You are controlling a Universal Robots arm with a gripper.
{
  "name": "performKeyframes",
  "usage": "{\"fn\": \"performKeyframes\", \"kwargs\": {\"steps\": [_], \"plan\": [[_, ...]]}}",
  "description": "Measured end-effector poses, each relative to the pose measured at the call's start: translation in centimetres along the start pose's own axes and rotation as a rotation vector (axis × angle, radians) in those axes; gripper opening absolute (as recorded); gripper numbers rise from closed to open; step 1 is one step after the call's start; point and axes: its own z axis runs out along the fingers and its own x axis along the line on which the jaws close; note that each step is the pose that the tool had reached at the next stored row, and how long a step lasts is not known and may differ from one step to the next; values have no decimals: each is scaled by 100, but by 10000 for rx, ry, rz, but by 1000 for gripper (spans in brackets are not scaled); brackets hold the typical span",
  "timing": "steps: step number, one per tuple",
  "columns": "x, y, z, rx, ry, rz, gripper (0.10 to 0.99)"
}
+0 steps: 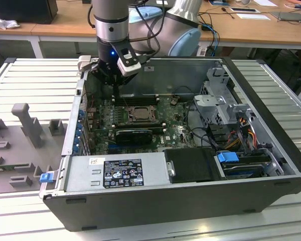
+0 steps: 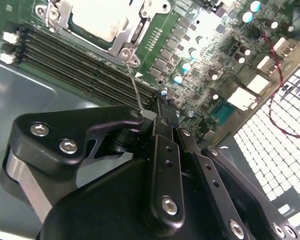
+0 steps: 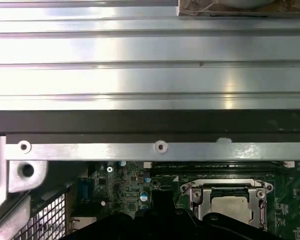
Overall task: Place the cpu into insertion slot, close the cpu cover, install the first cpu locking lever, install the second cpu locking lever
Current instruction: 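Install the first cpu locking lever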
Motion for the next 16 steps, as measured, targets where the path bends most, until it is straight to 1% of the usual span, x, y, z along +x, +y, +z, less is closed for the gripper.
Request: {"fn": "performKeyframes", "kwargs": {"steps": [3,6,7,9,10,13,14,15,16], "plan": [[-86,2,1,0,0,-8,106],[-199,3,2,0,-1,-11,106],[-223,3,2,0,1,-14,106],[-296,5,3,0,-1,-10,106],[-365,5,5,-1,0,-12,106],[-471,6,7,0,1,-13,106],[-525,7,7,-34,4,-11,106],[-535,6,8,-119,5,-13,106],[-537,4,10,-296,6,-12,106]]}}
